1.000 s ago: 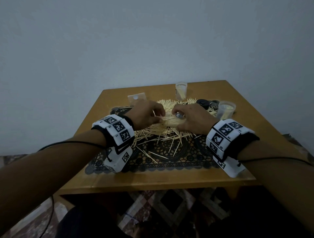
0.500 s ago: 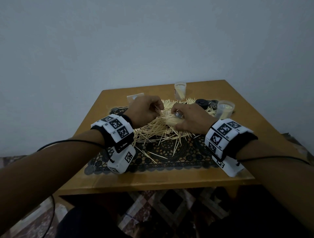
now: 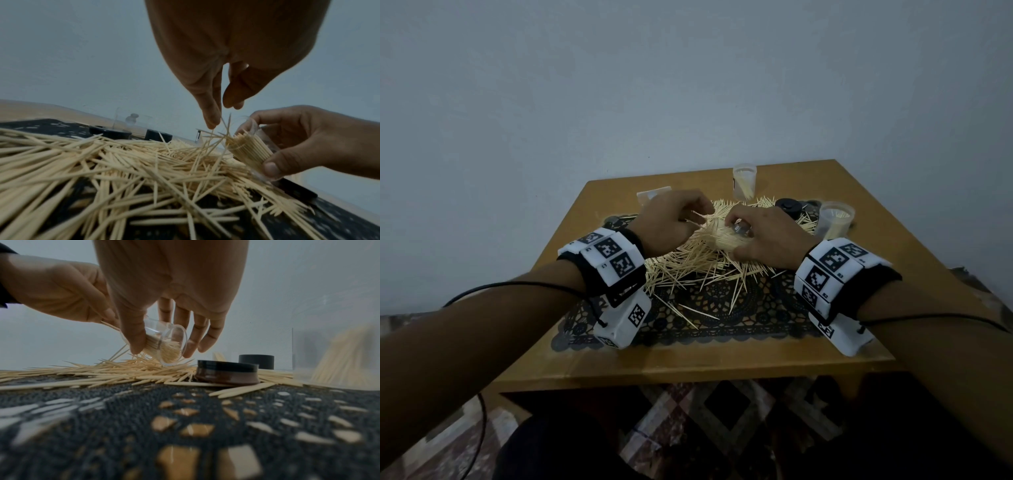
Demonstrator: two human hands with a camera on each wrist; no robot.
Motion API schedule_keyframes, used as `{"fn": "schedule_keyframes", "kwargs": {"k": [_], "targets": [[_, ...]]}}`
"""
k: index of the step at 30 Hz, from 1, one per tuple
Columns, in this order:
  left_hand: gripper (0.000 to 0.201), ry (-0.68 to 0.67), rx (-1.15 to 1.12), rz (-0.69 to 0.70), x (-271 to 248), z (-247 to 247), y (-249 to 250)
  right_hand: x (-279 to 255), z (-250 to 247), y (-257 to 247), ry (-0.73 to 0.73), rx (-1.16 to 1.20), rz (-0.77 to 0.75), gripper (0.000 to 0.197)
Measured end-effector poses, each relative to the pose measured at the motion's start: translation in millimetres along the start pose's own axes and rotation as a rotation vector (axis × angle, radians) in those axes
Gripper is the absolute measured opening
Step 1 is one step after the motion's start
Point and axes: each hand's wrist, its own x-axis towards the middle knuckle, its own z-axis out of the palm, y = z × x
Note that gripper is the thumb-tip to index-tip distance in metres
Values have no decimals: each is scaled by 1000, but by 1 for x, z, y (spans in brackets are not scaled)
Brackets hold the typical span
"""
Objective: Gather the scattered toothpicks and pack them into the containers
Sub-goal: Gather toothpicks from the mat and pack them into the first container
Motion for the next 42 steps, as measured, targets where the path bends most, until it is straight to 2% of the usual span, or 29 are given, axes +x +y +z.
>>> {"fn": "schedule_keyframes", "kwargs": {"k": [5, 13, 16, 18, 20, 23, 25, 29, 31, 38, 42], "targets": [[42, -158, -135, -85, -4, -12, 14, 0, 1, 0, -7, 24, -3, 51], [33, -110, -184, -152, -19, -39, 9, 0, 2, 1, -47, 24, 6, 51], [28, -100, -30, -158, -23, -42, 0, 0, 1, 1, -44, 20, 8, 51], [18, -76, 301, -190, -25, -46, -9, 0, 1, 0, -39, 13, 10, 51], [25, -149, 598, -332, -30, -51, -18, -1, 0, 0, -35, 16, 12, 51], [53, -312, 756, -534, -43, -51, -27, -1, 0, -1, -36, 17, 13, 51], [60, -361, 778, -629, -49, -48, -25, -1, -1, -1, -31, 17, 13, 51], [60, -385, 611, -772, -54, -36, -21, -1, -1, -2, -27, 16, 11, 51], [57, -398, 618, -753, -54, -30, -20, -1, 0, -2, -27, 14, 11, 51], [51, -317, 646, -622, -48, -20, -21, 0, 0, 0, -22, 13, 5, 51], [42, -278, 645, -578, -46, -16, -21, 0, -1, 0, -24, 12, 4, 51]]}}
